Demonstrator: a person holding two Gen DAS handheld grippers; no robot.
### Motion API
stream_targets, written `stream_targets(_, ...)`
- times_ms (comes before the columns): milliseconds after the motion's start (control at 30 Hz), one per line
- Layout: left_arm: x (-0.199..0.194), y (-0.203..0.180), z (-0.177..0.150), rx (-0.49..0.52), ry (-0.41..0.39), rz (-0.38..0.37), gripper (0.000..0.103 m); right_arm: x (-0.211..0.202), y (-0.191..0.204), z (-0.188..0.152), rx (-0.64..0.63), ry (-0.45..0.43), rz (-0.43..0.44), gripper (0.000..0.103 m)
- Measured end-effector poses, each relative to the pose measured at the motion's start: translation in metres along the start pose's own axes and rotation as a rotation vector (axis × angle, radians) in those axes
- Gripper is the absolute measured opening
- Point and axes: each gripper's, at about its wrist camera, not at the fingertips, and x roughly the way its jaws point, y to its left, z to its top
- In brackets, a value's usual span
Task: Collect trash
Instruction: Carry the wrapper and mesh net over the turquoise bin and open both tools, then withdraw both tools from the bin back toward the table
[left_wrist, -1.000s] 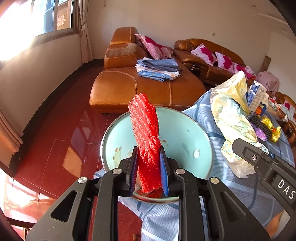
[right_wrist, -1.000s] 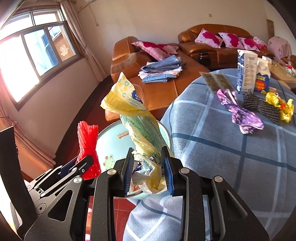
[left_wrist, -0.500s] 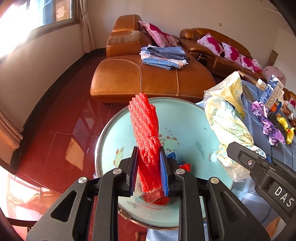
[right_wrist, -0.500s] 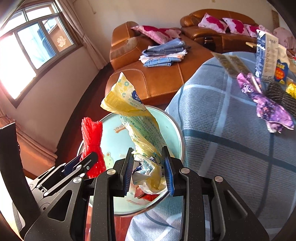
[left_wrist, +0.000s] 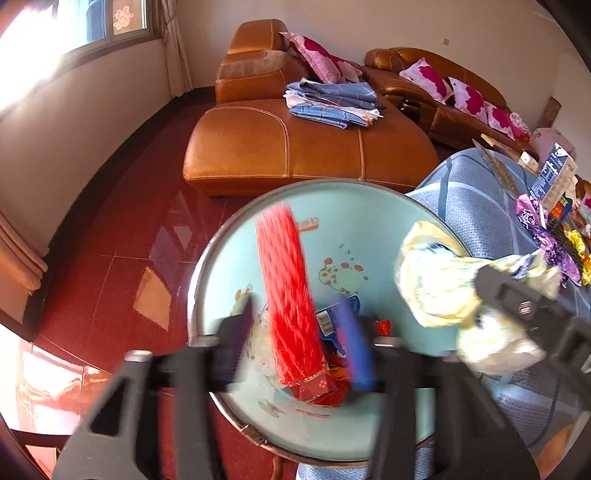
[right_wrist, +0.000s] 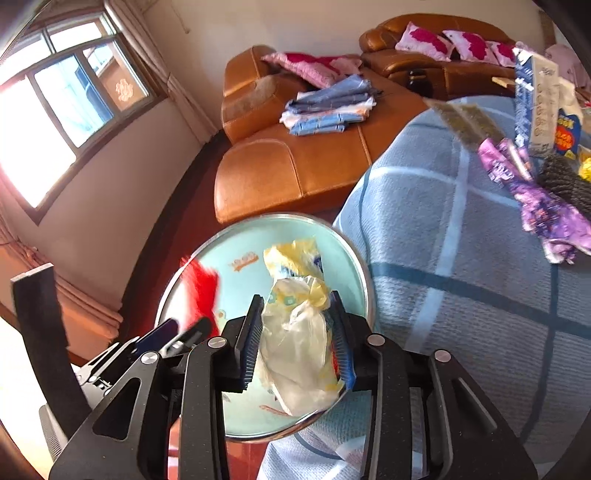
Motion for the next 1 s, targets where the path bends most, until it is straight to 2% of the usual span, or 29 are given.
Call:
stream_targets(33, -0.003, 0.001, -0.001, -0.007, -0.012, 0.007, 0.073, -0.008, -0.001, 0.000, 0.004, -0.021, 0.015, 0.038)
stream_targets(133, -0.012, 0.000, 0.000, -0.008, -0.030, 0.024, 0.080, -0.027, -0.005, 0.001, 0.020, -0.073, 0.035, 0.039)
stream_targets(333, -0.032, -0.003, -0.005, -0.008, -0.066, 0.057, 0.085, -0.052, -0.014, -0.005, 0.049, -0.120, 0.015, 0.039)
stream_targets(533, -0.049, -0.017, -0.012, 0.014, -0.077, 0.045, 0.086, -0.072, -0.020, -0.015, 0.045, -0.147, -0.035, 0.039)
stream_targets(1000, -0.097, -0.072, -0.032, 0.109, -0.123, -0.023, 0.087, -0.133, -0.071, -0.040, 0.124, -0.224, -0.129, 0.039)
